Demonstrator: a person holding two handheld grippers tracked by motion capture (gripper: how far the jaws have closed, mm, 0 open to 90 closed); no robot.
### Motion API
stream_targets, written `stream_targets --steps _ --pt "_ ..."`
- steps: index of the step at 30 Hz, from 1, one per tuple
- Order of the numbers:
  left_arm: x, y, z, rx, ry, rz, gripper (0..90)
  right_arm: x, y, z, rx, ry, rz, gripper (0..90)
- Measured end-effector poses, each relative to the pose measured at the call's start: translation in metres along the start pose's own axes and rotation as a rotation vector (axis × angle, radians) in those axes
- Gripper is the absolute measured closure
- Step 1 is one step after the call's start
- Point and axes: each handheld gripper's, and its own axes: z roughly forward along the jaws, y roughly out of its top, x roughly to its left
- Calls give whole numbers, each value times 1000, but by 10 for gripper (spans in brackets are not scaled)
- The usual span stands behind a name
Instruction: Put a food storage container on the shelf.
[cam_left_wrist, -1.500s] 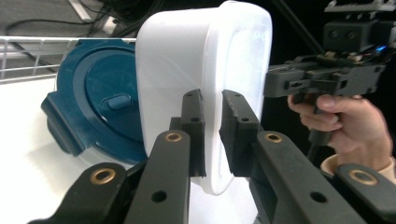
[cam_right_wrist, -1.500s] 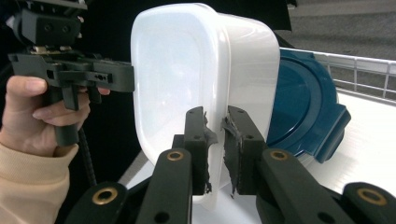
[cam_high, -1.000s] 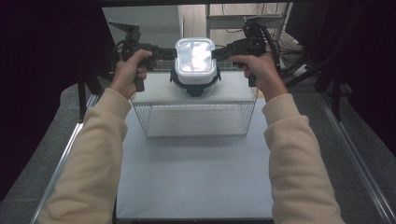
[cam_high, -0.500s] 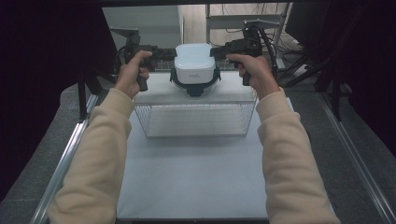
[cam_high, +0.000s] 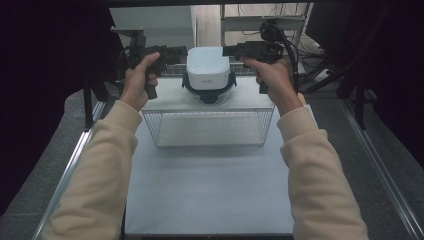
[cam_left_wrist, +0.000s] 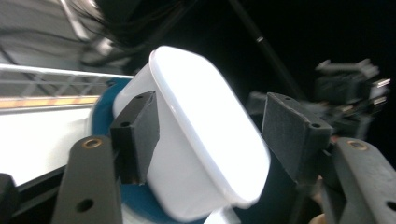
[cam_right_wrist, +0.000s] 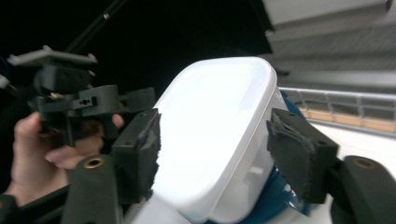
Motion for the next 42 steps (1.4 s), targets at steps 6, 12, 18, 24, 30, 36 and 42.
stream_targets --steps 6,12,18,24,30,36,42 --pt "-21 -22 -19 -15 97 172 279 15 -20 -35 -60 16 -165 282" --pt "-30 -42 -30 -20 104 240 233 8 -40 -55 -61 12 -226 272" --pt "-37 -66 -45 -25 130 341 213 -4 -71 -76 -65 -7 -274 269" --pt "-36 -96 -57 -12 172 376 217 -10 -101 -94 -76 -34 -321 269" --pt "-30 -144 -71 27 222 414 216 -26 -150 -107 -77 -39 -343 270" --pt "-20 -179 -74 59 272 442 210 -43 -184 -108 -75 -50 -327 267" --pt "0 -228 -75 101 282 413 209 -61 -225 -103 -35 -66 -302 266"
